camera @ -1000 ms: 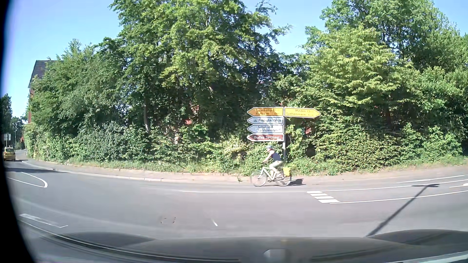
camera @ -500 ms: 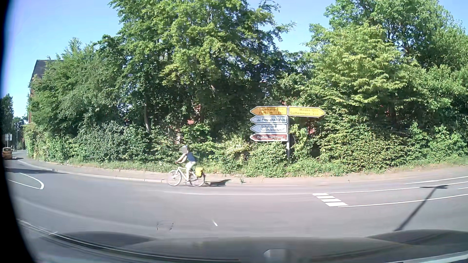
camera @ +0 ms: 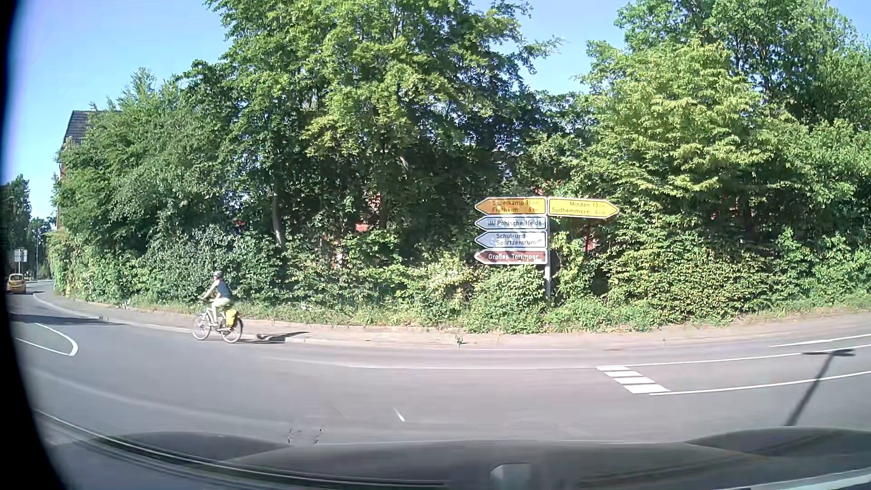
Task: Follow the waypoints while adhering to traffic rules and regulations
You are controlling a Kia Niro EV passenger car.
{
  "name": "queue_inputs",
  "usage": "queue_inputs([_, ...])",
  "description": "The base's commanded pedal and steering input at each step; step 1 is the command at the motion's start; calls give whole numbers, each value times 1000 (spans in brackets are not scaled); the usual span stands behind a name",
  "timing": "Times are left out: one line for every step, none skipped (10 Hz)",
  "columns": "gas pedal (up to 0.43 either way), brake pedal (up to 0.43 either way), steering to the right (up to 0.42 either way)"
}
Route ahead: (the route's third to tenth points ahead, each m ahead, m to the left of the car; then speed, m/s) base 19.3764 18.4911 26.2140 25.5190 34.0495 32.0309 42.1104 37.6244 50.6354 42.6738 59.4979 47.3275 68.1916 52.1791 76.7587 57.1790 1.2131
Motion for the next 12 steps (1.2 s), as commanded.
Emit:
queue_inputs([331,6,-176])
queue_inputs([331,6,-180])
queue_inputs([339,6,-182])
queue_inputs([339,6,-182])
queue_inputs([339,6,-186])
queue_inputs([339,6,-203])
queue_inputs([350,6,-222])
queue_inputs([350,6,-242])
queue_inputs([350,12,-261])
queue_inputs([350,6,-283])
queue_inputs([350,6,-296])
queue_inputs([350,6,-304])
